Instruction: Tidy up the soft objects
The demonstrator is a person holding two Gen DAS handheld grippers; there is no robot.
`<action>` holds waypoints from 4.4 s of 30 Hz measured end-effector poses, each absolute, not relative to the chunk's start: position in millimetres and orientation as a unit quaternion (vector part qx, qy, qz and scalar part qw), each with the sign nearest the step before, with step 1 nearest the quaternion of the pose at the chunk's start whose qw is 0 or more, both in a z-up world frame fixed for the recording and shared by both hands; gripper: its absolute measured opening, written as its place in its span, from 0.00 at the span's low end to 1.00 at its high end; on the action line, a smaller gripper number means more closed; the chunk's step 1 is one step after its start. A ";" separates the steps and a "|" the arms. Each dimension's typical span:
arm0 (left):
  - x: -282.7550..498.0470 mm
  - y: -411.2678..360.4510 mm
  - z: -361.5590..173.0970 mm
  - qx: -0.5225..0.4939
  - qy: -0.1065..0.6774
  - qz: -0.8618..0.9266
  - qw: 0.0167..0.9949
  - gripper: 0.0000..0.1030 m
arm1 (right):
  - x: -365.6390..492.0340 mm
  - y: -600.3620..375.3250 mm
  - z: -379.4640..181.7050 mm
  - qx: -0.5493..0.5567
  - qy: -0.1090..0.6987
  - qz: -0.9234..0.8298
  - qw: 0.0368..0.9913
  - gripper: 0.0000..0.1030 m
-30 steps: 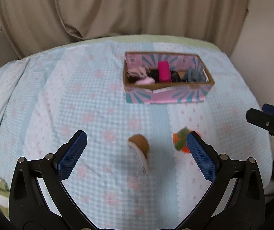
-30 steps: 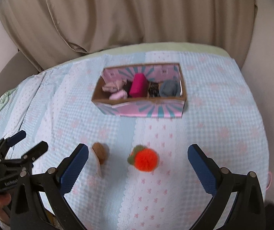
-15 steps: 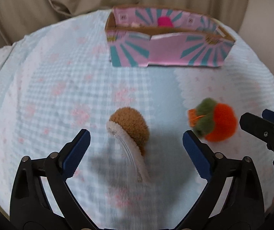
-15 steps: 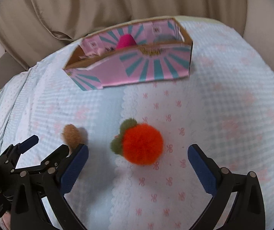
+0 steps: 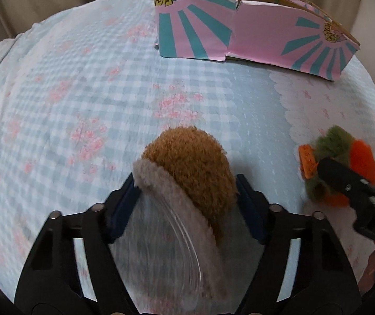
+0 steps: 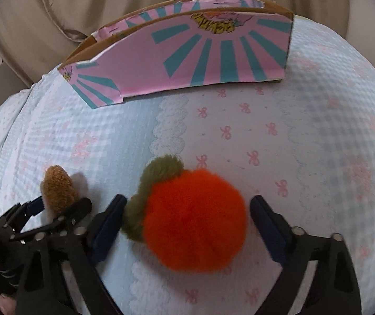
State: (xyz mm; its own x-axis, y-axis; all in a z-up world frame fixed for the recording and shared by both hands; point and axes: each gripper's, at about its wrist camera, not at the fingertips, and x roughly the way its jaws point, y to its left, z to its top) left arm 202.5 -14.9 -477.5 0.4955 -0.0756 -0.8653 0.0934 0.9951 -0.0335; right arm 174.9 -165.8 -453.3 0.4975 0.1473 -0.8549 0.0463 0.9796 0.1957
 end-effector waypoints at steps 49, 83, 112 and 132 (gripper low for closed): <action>184.3 -26.5 -199.6 -0.026 0.443 -0.070 0.893 0.44 | 154.4 -200.3 -175.3 0.085 0.410 -0.001 0.908 0.39; 466.1 -89.9 -266.0 0.006 0.527 -0.133 0.839 0.44 | 399.9 -235.8 -240.8 0.097 0.513 0.008 0.853 0.39; 467.0 -89.9 -318.1 0.042 0.586 -0.112 0.801 1.00 | 436.5 -252.9 -315.4 0.143 0.601 0.001 0.786 0.94; 334.3 -66.6 -147.7 0.043 0.471 -0.095 0.876 1.00 | 309.8 -231.2 -153.0 0.090 0.499 0.020 0.862 0.94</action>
State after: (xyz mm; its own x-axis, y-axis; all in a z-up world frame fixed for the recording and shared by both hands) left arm 334.3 -66.6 -147.7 0.5386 -0.1254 -0.8332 0.2072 0.9782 -0.0133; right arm 309.8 -231.2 -153.0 0.5017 0.1243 -0.8561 0.0560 0.9829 0.1755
